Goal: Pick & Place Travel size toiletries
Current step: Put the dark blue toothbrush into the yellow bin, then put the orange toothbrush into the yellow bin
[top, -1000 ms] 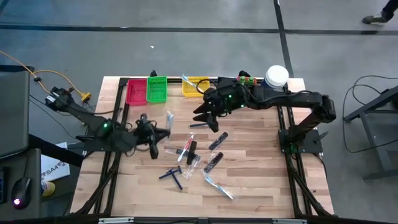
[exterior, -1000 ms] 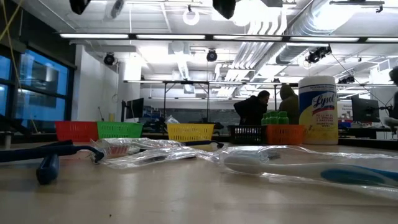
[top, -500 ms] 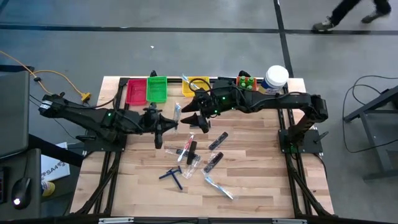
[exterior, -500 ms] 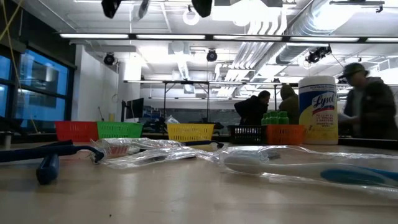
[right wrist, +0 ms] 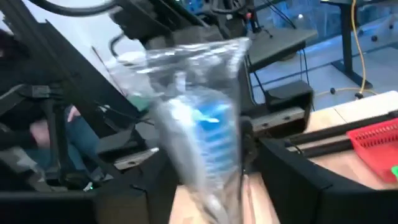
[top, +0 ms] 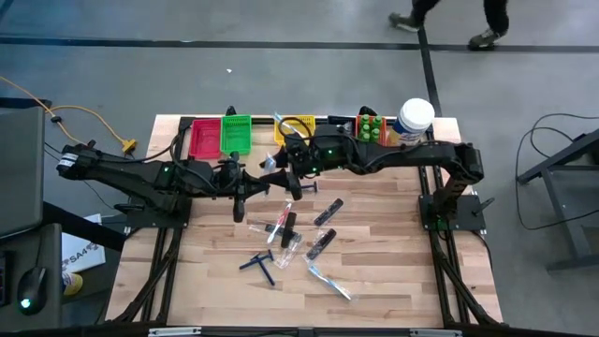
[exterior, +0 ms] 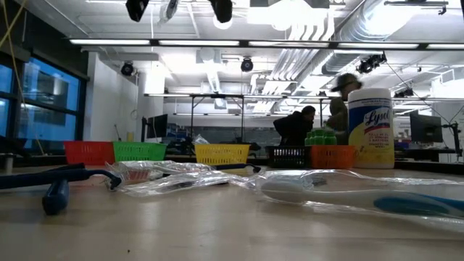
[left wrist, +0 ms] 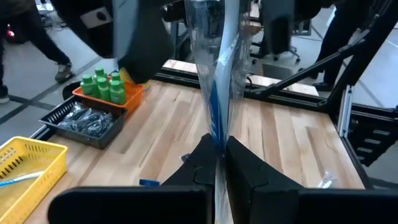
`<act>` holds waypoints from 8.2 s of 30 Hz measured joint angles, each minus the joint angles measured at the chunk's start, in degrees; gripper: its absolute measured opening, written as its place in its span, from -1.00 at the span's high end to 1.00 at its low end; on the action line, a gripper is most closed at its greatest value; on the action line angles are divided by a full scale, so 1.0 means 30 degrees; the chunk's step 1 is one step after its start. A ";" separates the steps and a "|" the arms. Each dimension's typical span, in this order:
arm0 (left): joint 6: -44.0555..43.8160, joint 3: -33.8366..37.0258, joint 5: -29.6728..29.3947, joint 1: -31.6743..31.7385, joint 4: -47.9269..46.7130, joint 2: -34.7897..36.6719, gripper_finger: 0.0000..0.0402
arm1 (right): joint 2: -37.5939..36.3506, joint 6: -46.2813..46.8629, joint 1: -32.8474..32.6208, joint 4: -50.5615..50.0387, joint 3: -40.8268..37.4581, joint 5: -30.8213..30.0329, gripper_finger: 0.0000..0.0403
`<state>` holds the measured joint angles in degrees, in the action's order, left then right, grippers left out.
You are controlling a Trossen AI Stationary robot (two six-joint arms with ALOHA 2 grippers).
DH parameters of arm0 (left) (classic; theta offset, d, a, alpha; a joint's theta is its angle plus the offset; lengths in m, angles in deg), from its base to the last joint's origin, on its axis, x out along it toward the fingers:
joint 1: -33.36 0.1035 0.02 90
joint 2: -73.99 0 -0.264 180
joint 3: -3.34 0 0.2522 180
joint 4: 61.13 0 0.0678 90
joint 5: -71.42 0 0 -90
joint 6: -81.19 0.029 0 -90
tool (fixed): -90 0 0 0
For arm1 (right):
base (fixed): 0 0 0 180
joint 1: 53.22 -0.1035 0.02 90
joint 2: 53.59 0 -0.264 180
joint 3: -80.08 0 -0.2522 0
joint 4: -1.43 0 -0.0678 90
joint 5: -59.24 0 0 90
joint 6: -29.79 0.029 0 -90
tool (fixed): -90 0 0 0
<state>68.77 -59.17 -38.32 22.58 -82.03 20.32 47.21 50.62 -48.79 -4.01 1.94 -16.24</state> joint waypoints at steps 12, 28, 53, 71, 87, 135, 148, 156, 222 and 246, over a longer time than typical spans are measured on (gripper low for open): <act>-0.0269 -0.0015 0.0014 -0.0040 0.0051 0.0000 0.82 | -0.0016 -0.0145 0.0041 -0.0118 0.0000 0.0594 0.93; -0.2559 -0.0015 -0.3108 -0.0026 -0.2058 0.1514 -0.11 | -0.0594 -0.0314 0.1948 -0.2214 0.0019 0.0780 0.97; -0.4568 -0.0015 -0.3782 -0.0026 -0.3781 0.3191 0.02 | 0.0830 -0.9529 0.7784 -0.3891 0.0042 -0.4012 0.98; -0.5117 -0.0015 -0.3826 -0.0026 -0.3840 0.3184 0.02 | 0.8939 -1.0710 0.8208 -1.4715 1.0296 -0.5302 0.98; -0.5676 -0.0015 -0.3819 -0.0026 -0.4554 0.3184 0.02 | 0.9943 -1.2653 0.8092 -1.4833 1.0579 -0.6307 0.93; -0.8649 -0.0015 -0.3783 -0.0026 -0.6714 0.3153 0.02 | 0.6963 -0.6509 0.8609 -2.2071 1.0579 -0.2867 0.42; -1.4448 0.0000 -0.1815 0.0756 -0.9090 -0.0901 0.02 | 0.1727 -0.4376 0.6173 -2.4186 1.0579 -0.6346 0.42; -1.5465 0.0000 0.5254 0.3855 -0.9079 -0.4581 0.02 | -0.0143 -0.2518 0.4015 -2.5295 1.0586 -0.8652 0.42; -1.8447 -0.8020 0.6904 -0.0461 -1.3252 -1.8309 0.04 | -0.0468 -0.4278 0.0820 -2.8969 1.0579 -1.1860 0.42; -1.6760 -0.8010 0.7877 -0.0412 -1.4278 -1.7952 0.75 | -0.2963 -0.3689 0.0820 -2.9122 1.0579 -1.1851 0.42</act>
<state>18.49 -83.20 -14.69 21.35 -124.86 -33.54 38.32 39.55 -46.33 -91.37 33.68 -51.80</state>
